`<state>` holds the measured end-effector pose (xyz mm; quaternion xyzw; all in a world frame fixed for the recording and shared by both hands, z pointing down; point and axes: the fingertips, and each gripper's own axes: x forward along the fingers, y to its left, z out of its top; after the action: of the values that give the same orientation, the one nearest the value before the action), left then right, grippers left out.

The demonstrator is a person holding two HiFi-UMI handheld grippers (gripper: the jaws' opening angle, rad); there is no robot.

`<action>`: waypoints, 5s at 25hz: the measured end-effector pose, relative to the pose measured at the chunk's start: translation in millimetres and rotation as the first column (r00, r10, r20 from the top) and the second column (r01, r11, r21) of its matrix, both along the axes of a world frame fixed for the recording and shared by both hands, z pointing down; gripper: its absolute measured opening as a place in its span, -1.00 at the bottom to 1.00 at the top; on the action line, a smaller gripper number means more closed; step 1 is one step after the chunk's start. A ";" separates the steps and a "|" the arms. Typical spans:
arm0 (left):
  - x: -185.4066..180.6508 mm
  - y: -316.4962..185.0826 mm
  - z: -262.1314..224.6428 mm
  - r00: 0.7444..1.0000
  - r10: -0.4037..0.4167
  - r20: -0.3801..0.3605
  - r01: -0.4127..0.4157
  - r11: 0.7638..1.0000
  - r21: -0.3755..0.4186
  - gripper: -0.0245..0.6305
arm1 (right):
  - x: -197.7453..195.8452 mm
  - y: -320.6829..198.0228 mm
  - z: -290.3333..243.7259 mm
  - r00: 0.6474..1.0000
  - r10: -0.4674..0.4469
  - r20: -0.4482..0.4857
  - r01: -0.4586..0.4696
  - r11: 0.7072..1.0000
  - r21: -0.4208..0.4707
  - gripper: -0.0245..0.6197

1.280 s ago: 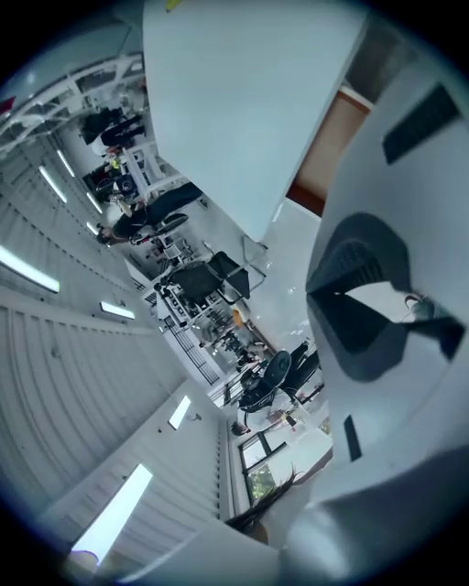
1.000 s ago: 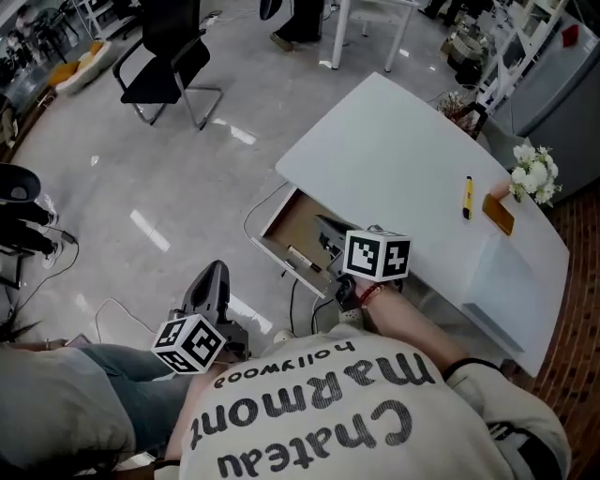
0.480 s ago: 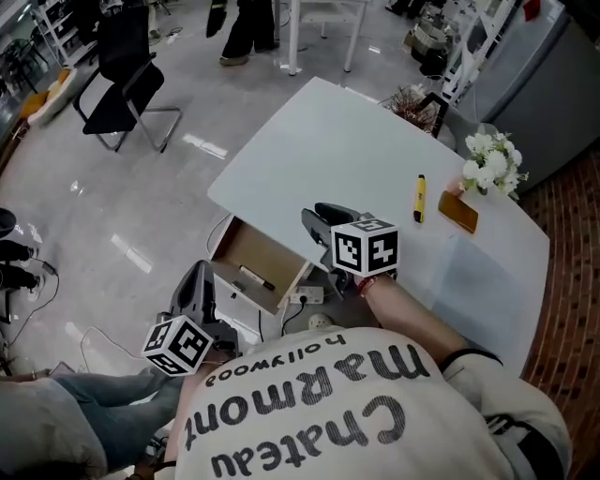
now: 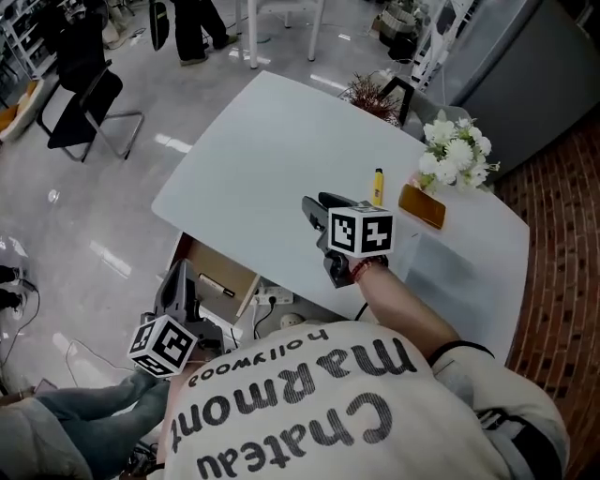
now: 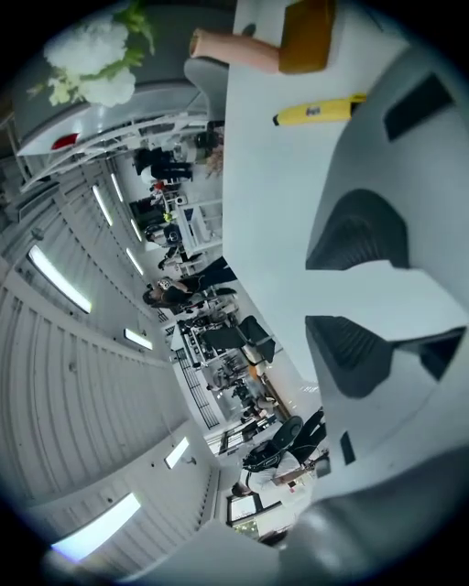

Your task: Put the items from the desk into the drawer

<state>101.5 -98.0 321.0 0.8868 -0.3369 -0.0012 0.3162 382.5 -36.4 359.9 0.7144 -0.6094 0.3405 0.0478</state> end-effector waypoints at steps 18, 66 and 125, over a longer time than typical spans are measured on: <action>16.4 17.9 23.9 0.995 -0.084 0.057 0.087 0.995 -0.055 -0.92 | 149.4 76.4 67.2 0.940 0.304 -0.153 -0.332 0.919 -0.214 0.03; -346.2 -63.0 21.0 0.905 -0.416 0.092 0.423 0.903 -0.079 -0.92 | -155.7 -108.4 54.1 0.991 0.054 -0.121 -0.082 0.965 -0.248 -0.49; -438.5 159.4 88.2 0.409 -0.863 0.298 0.909 0.357 -0.214 -0.92 | -313.0 -58.2 375.7 0.734 -0.661 0.155 0.546 0.439 -0.714 -0.48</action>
<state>-336.9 61.4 409.1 0.4911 -0.7764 -0.0536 0.3913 69.5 -94.6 735.6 0.3923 -0.6333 0.4567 0.4862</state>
